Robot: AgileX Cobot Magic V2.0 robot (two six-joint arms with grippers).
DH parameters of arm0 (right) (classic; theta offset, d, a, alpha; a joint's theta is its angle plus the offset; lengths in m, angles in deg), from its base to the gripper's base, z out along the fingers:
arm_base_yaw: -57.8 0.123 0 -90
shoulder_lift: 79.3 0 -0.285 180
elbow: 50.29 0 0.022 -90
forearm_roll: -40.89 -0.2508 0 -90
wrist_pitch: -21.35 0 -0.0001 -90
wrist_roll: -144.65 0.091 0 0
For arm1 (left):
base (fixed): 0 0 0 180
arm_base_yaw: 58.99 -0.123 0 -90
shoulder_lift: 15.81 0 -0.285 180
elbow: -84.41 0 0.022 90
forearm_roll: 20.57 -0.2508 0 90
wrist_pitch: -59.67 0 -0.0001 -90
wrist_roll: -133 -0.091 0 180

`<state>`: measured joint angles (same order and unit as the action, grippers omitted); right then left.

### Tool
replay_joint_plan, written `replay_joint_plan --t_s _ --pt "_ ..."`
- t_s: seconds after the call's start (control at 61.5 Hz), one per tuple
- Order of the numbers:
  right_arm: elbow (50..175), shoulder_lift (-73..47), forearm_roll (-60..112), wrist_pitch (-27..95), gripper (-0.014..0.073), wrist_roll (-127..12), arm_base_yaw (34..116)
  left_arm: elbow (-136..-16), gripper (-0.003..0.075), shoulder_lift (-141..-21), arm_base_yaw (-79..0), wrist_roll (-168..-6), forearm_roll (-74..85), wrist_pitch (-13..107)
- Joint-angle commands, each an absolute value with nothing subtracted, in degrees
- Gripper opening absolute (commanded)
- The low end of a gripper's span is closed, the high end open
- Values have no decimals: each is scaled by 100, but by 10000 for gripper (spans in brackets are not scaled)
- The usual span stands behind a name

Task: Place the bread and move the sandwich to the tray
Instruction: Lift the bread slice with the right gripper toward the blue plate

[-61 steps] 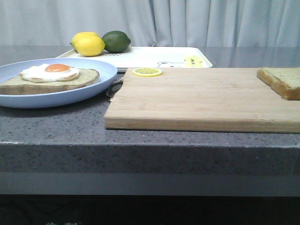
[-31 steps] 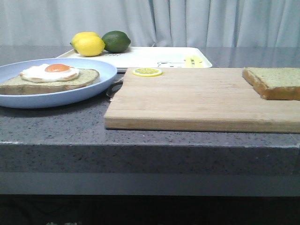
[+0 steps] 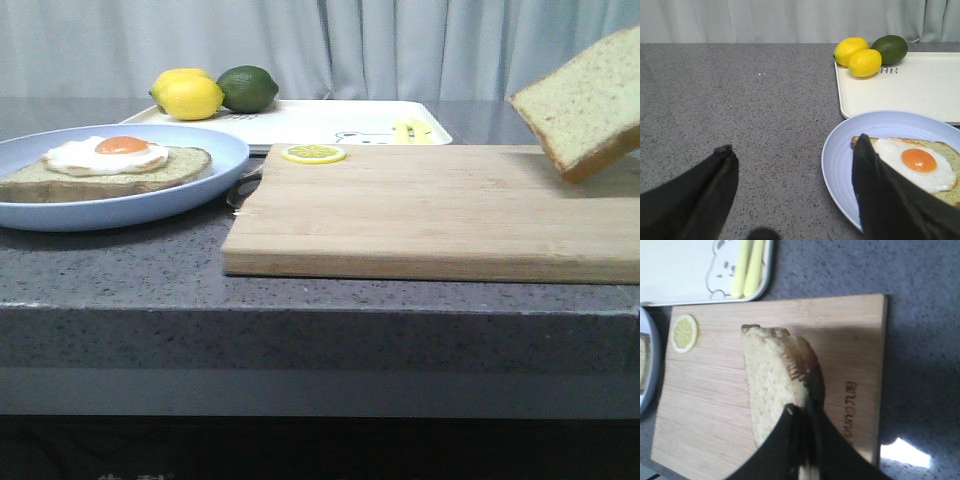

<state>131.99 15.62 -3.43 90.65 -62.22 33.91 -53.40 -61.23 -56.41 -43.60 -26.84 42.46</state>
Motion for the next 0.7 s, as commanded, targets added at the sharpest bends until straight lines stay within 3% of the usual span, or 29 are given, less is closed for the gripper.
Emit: replay_joint_plan --t_s 0.0,0.277,0.683 --pt "13458 1281 -1104 9347 -65 -6190 3388 -5506 472 -6153 -5616 -4353 -2658 4720" --pt "13458 1275 -3232 9680 -65 -6493 3856 -5506 472 -6153 -5616 -4353 -2658 4720" --pt "13082 1573 -4059 7091 -65 -6365 7035 -5506 472 -6153 -5616 -4353 -2658 4720"
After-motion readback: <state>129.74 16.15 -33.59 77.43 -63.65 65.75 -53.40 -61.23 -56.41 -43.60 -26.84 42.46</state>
